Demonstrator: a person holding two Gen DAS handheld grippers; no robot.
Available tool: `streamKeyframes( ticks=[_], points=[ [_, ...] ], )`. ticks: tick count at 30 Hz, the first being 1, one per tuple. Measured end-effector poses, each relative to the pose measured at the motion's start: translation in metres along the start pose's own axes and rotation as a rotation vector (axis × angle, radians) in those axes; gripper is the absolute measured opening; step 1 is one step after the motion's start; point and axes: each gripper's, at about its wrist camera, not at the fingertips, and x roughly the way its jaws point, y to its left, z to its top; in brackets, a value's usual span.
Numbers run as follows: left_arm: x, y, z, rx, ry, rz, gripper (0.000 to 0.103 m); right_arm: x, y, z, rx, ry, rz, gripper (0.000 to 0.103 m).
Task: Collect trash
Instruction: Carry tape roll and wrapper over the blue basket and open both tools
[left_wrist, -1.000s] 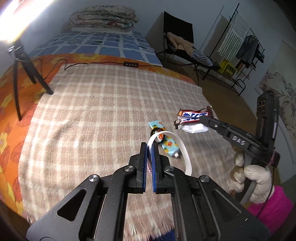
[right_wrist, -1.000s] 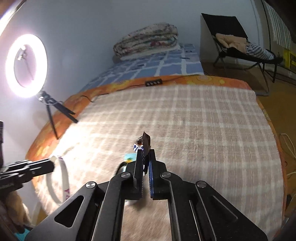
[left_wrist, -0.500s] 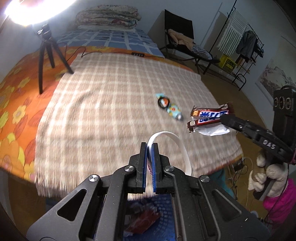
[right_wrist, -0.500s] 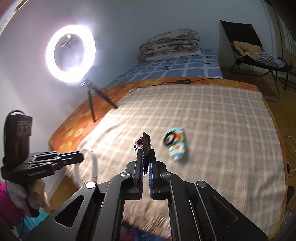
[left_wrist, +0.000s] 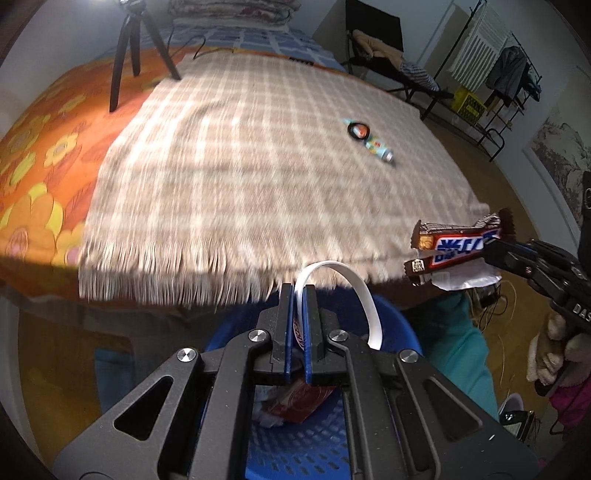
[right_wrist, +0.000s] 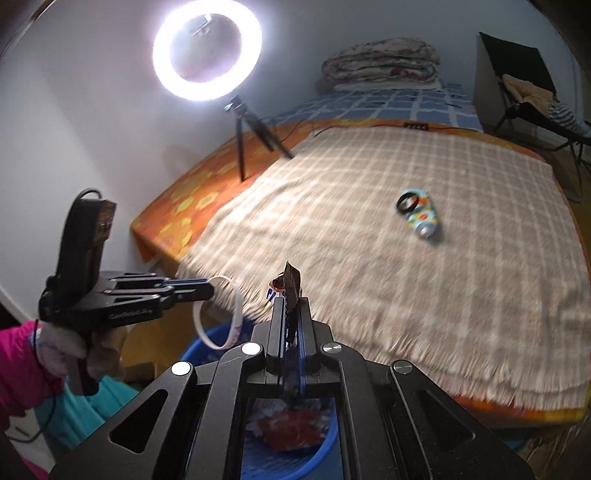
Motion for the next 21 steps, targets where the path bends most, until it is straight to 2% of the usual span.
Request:
streamKeyframes(
  ticks=[8,21],
  points=[
    [0.011,0.000,-0.023,0.009,0.054,0.000,0.002,0.012,0.022,-0.030,-0.009,0.058,0.024,0.003],
    [0.019,-0.010,-0.031,0.020,0.088,-0.012,0.002,0.025,0.029,-0.068,0.041,0.134,0.042,0.004]
  ],
)
